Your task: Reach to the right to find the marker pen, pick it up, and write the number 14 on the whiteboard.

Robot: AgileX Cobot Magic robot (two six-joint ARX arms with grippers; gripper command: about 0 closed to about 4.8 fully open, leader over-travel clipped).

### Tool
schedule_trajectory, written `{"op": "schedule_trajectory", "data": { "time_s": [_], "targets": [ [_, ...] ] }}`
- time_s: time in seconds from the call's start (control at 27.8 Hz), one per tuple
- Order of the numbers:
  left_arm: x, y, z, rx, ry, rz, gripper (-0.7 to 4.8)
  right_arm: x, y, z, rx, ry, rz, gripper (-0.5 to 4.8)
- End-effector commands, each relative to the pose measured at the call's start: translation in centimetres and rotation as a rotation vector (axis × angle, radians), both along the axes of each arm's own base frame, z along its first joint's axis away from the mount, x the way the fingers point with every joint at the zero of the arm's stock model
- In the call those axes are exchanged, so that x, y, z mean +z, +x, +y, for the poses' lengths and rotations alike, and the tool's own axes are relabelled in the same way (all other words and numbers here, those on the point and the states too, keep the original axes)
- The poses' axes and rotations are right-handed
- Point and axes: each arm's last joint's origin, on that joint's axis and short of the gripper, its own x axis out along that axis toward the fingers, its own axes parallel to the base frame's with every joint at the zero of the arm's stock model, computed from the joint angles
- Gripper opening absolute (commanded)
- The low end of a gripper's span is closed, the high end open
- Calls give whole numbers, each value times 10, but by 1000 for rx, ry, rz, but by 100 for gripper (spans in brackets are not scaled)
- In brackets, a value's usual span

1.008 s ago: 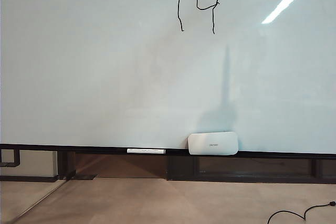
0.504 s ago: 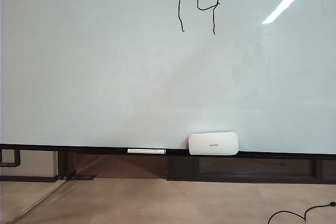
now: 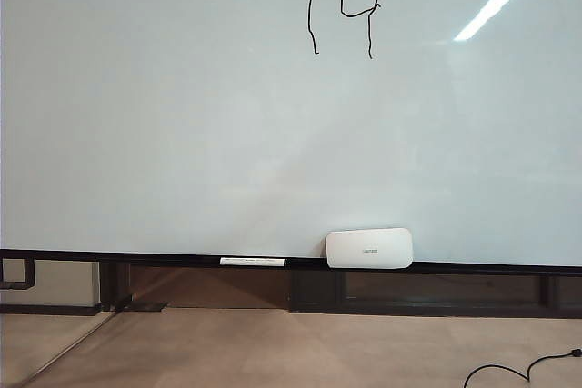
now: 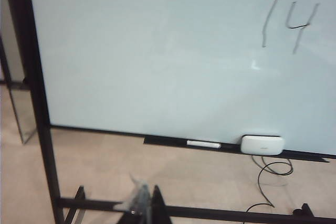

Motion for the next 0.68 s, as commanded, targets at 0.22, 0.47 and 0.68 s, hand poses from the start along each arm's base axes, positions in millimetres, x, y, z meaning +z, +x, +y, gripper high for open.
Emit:
{"op": "schedule_trajectory", "data": {
  "time_s": [0.22,0.47,0.68],
  "targets": [
    [-13,52,12,55,6,-112,-6,-32,35,16,46,78,-29,-2],
    [-35,85,23,51,-31,-139,-6,-61,56,25,44,115,-52,-2],
    [-55,102,29,50,-80,-106,-6,-78,66,29,42,166,-59,-2]
  ]
}}
